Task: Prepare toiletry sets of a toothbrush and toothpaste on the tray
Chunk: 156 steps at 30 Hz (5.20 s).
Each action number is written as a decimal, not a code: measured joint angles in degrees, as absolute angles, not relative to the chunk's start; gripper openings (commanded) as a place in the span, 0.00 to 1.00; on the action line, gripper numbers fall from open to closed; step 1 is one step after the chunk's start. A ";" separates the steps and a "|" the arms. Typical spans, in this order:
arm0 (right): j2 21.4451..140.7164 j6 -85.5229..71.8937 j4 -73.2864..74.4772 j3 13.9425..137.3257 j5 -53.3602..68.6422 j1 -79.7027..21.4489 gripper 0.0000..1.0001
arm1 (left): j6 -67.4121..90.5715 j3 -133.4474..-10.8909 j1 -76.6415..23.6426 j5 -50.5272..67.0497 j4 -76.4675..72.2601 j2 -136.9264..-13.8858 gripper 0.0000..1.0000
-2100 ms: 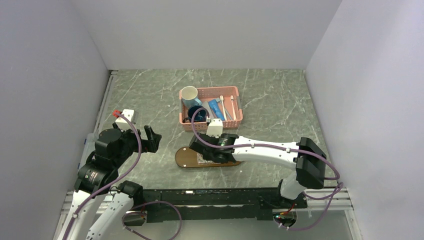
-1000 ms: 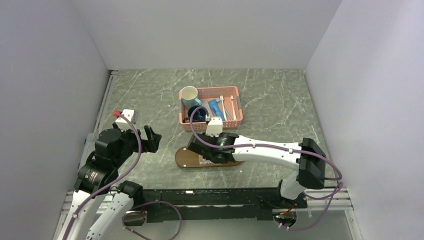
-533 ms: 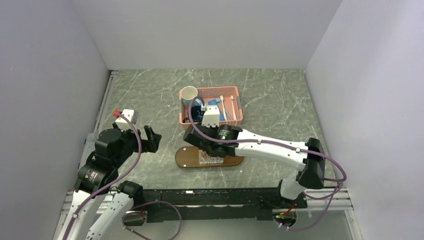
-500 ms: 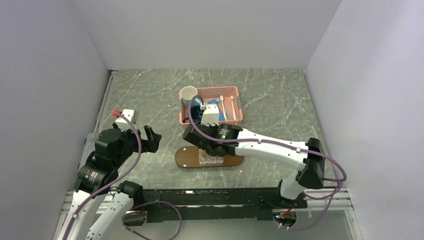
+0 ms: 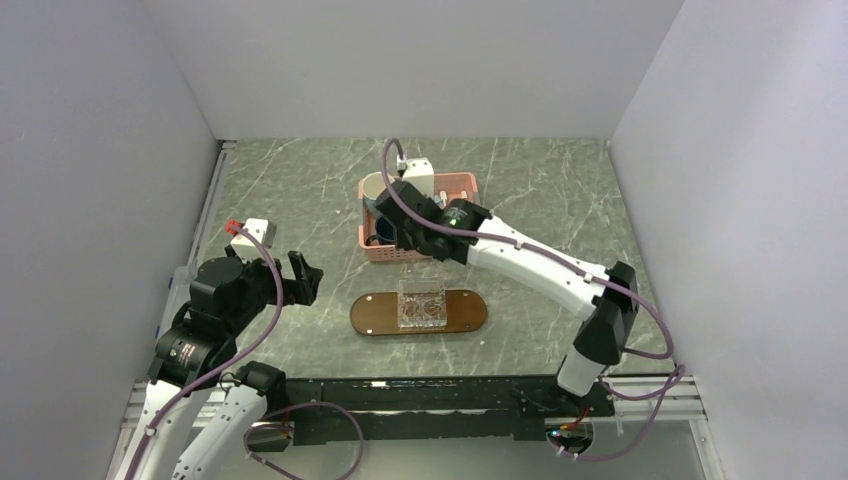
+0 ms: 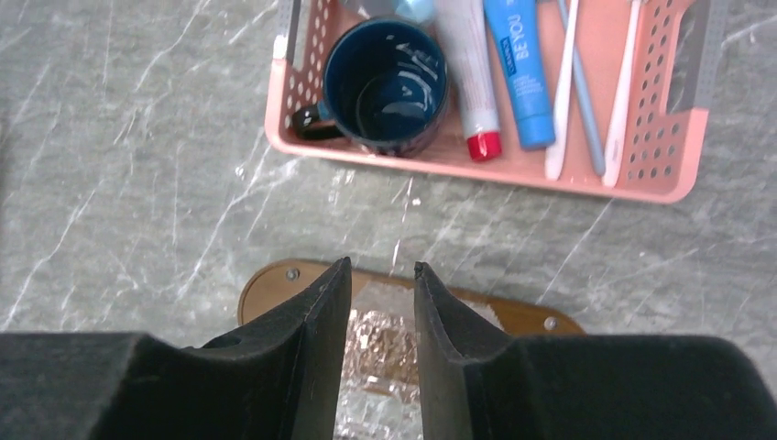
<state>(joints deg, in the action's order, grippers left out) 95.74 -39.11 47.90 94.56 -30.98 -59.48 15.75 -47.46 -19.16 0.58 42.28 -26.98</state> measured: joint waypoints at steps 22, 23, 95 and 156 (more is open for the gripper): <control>116.40 -30.20 44.10 112.77 -21.93 -45.63 0.42 | 15.75 -47.20 -19.16 0.67 42.28 -27.22 0.99; 117.25 -30.17 43.94 113.58 -21.89 -45.43 0.42 | 15.75 -47.20 -19.16 0.69 42.28 -27.27 0.99; 135.59 -25.71 38.52 130.78 -14.90 -38.22 0.00 | 15.75 -47.09 -19.33 1.65 42.28 -27.75 0.99; 62.50 -25.06 50.70 62.98 -14.94 -38.24 0.00 | 15.75 -47.09 -19.31 -0.93 42.28 -29.52 0.99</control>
<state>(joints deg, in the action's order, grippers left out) 62.50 -25.06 50.70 62.98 -14.94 -38.24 15.75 -47.09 -19.31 -0.93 42.28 -29.52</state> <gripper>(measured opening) 0.039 0.994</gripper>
